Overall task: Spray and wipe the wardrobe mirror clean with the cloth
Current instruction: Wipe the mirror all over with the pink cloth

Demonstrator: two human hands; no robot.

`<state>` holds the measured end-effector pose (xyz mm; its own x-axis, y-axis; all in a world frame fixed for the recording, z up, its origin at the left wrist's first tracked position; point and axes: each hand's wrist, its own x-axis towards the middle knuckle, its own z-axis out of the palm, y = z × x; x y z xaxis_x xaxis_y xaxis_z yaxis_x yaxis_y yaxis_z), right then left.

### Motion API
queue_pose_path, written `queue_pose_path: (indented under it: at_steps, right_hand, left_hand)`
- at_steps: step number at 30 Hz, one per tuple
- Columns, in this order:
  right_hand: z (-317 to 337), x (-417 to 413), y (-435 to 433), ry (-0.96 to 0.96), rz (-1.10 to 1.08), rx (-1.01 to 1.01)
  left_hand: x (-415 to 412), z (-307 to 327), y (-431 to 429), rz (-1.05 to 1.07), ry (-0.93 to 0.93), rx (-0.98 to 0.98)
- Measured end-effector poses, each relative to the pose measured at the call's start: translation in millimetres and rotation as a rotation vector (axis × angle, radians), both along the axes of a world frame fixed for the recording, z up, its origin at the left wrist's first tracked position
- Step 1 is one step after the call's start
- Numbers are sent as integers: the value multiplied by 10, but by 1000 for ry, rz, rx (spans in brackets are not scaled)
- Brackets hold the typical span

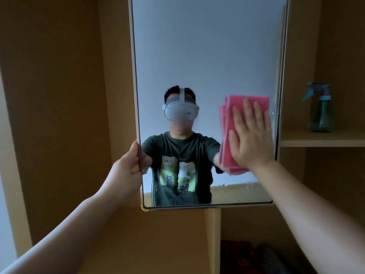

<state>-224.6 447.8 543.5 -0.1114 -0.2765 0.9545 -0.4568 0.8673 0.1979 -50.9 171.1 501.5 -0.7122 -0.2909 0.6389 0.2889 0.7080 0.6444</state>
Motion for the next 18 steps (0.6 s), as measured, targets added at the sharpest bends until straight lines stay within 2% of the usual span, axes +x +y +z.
queue_pose_path:
  at_steps: [7, 18]
  right_hand:
    - [131, -58, 162, 2, -24, -38]
    - [-86, -105, 262, -11, -29, -76]
  left_hand:
    - [26, 16, 24, 6, 27, -31]
    - [36, 38, 33, 41, -26, -17]
